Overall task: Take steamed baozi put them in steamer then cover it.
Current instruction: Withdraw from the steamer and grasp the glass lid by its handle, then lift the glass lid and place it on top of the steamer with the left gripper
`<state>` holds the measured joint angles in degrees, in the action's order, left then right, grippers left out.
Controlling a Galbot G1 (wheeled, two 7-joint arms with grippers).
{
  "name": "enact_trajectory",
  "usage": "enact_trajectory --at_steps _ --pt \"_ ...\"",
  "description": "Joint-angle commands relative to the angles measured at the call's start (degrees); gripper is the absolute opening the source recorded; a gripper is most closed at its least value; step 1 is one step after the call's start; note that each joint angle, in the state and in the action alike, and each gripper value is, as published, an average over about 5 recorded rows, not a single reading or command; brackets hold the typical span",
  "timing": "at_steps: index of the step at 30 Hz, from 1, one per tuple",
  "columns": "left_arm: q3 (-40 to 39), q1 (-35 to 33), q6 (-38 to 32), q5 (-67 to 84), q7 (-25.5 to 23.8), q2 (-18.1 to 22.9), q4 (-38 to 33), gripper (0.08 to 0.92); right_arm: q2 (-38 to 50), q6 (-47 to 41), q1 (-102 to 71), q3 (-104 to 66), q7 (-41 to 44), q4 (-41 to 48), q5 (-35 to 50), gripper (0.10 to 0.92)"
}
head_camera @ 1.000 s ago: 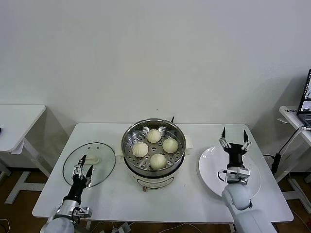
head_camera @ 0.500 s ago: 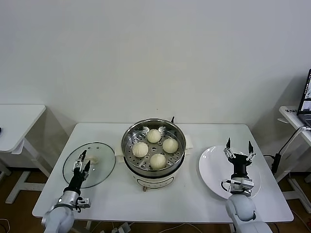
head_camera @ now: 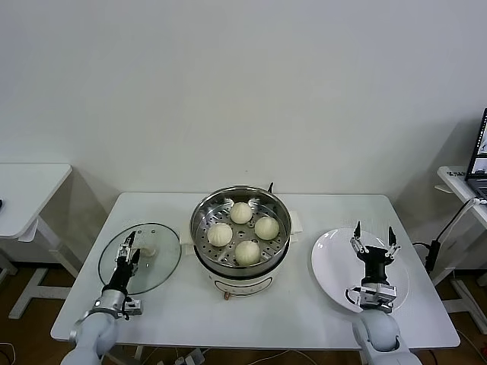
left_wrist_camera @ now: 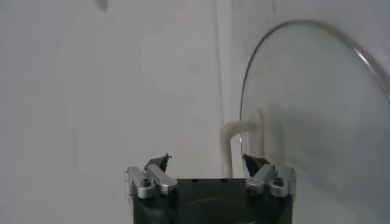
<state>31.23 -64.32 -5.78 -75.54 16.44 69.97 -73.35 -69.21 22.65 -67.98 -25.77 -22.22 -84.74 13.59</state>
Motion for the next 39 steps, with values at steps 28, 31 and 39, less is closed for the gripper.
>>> enact_trajectory --at_steps 28,31,39 --pt "-0.3 3.3 -0.4 4.4 -1.4 0.1 2.4 0.299 -0.4 0.3 -0.3 -0.6 0.2 -0.5 -1.1 0.823" --pt "-0.2 2.3 -0.2 6.2 -1.8 -0.4 -0.8 0.222 -0.5 0.5 -0.4 -0.6 0.3 -0.5 -1.4 0.823" --pt "1.2 -1.5 2.5 11.2 -4.1 -2.2 -17.4 0.192 -0.8 0.6 -0.3 -0.3 0.3 -0.5 -1.9 0.823"
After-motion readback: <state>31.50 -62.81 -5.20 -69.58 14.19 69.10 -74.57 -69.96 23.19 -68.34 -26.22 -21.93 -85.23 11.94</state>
